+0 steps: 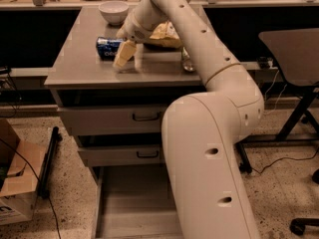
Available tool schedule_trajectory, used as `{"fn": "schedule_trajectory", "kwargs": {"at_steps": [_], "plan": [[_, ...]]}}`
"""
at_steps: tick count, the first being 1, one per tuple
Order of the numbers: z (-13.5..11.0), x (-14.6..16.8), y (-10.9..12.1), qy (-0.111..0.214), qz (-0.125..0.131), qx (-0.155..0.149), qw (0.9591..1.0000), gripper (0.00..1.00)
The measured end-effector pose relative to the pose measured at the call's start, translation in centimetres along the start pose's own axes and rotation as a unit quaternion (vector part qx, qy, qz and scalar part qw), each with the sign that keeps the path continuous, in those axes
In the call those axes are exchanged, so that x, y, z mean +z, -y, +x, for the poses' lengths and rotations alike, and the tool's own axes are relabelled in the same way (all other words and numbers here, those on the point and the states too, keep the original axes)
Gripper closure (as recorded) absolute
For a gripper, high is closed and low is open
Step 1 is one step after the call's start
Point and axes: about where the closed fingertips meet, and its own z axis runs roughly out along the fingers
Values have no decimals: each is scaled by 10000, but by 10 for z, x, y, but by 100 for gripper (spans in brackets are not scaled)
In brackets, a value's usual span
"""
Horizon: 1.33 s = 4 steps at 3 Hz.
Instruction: Place pepsi can into bottom drawer
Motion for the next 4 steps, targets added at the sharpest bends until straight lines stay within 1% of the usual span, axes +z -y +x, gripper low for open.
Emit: {"fn": "schedule_trajectory", "kwargs": {"at_steps": [1, 2, 3, 4], "plan": [[7, -2, 6, 89, 84, 49, 9999, 45], [6, -2, 8, 192, 138, 77, 9997, 68], [-12, -5, -4, 122, -13, -218, 9997, 92], [-33, -40, -48, -97, -348, -897, 9953, 100]]}}
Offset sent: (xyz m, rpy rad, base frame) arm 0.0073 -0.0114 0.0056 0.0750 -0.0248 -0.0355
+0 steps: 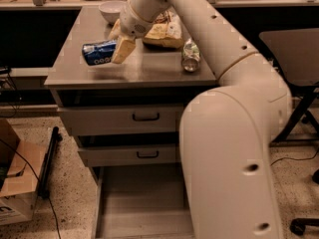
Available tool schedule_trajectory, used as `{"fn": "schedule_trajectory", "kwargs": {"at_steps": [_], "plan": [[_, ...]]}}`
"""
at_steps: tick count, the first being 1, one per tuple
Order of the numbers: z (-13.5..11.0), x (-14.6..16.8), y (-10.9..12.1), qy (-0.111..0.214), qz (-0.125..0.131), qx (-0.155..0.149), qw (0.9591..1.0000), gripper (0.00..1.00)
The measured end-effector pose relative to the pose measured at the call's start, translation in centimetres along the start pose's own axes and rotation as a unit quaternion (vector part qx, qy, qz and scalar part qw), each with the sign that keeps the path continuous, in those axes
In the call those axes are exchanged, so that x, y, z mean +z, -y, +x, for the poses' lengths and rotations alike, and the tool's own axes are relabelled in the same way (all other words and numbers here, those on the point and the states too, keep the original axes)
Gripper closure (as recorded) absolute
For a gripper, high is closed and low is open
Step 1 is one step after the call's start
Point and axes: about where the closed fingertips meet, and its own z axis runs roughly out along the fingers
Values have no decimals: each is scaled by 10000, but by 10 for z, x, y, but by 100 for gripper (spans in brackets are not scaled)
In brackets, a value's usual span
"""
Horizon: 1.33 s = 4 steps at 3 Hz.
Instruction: Place pepsi can into bottom drawer
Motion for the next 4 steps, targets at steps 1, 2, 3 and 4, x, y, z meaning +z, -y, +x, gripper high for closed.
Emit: {"fn": "schedule_trajectory", "kwargs": {"at_steps": [1, 2, 3, 4], "plan": [[-15, -14, -48, -208, -349, -399, 9984, 100], [-29, -43, -99, -239, -404, -585, 9972, 100], [-22, -42, -158, -77, -635, -319, 9974, 100], [-9, -35, -211, 182, -675, 302, 9971, 100]]}}
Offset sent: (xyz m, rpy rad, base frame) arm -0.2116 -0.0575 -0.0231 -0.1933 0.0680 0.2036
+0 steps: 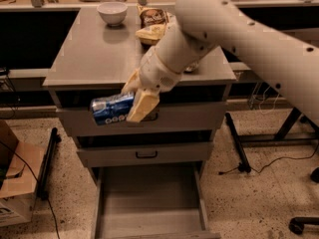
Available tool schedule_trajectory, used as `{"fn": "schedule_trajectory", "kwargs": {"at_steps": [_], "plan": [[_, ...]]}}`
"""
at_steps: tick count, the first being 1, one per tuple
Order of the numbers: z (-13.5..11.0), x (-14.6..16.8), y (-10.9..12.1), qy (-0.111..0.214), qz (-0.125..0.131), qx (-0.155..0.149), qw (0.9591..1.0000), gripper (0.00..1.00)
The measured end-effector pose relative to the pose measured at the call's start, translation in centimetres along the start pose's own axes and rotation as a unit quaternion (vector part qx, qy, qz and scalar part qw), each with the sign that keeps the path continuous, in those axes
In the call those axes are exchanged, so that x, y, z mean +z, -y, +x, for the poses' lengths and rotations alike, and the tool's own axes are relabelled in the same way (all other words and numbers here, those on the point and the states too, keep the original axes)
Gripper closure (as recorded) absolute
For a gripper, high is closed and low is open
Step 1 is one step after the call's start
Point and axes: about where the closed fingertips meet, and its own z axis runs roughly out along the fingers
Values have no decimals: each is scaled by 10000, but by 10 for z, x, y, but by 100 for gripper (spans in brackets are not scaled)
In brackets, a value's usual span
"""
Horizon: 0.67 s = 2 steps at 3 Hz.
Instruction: Place pepsi can into bottom drawer
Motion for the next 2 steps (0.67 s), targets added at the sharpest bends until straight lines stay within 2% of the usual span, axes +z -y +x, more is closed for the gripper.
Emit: {"fn": "schedule_trajectory", "kwargs": {"at_steps": [1, 2], "plan": [[39, 32, -36, 354, 130, 983, 9944, 100], [62, 56, -50, 330, 244, 1265, 9911, 100]]}}
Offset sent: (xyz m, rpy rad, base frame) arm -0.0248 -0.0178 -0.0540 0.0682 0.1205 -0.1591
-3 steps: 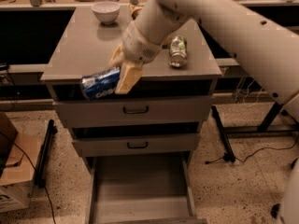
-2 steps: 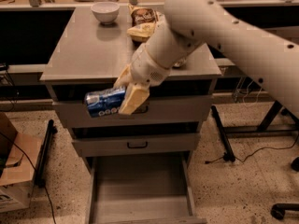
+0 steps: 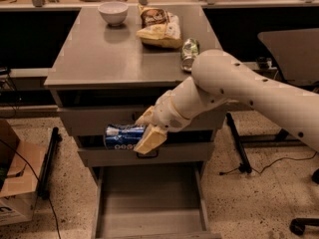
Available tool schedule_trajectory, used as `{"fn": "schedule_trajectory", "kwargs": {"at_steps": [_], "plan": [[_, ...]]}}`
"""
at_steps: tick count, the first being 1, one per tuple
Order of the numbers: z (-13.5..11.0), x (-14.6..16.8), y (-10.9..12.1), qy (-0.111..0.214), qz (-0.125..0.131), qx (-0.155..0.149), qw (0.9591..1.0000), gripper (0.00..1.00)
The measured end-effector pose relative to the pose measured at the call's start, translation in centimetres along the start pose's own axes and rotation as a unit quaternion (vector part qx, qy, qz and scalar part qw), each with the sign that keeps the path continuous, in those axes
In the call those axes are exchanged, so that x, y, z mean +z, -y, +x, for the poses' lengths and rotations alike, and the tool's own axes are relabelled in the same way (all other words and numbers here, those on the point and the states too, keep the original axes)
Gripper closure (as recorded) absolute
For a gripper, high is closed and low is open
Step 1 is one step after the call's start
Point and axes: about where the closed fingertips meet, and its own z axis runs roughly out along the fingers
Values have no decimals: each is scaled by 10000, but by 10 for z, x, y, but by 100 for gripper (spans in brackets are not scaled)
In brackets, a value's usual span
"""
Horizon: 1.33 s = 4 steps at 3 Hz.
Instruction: Place pepsi can into bottom drawer
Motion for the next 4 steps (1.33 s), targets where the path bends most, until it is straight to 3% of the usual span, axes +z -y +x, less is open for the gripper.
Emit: {"fn": "schedule_trajectory", "kwargs": {"at_steps": [1, 2, 3, 4], "plan": [[0, 0, 0, 0, -3, -2, 10000, 100], [27, 14, -3, 149, 103, 455, 9988, 100], [75, 48, -12, 615, 214, 1078, 9920, 100], [160, 108, -34, 1355, 260, 1997, 9701, 100]]}}
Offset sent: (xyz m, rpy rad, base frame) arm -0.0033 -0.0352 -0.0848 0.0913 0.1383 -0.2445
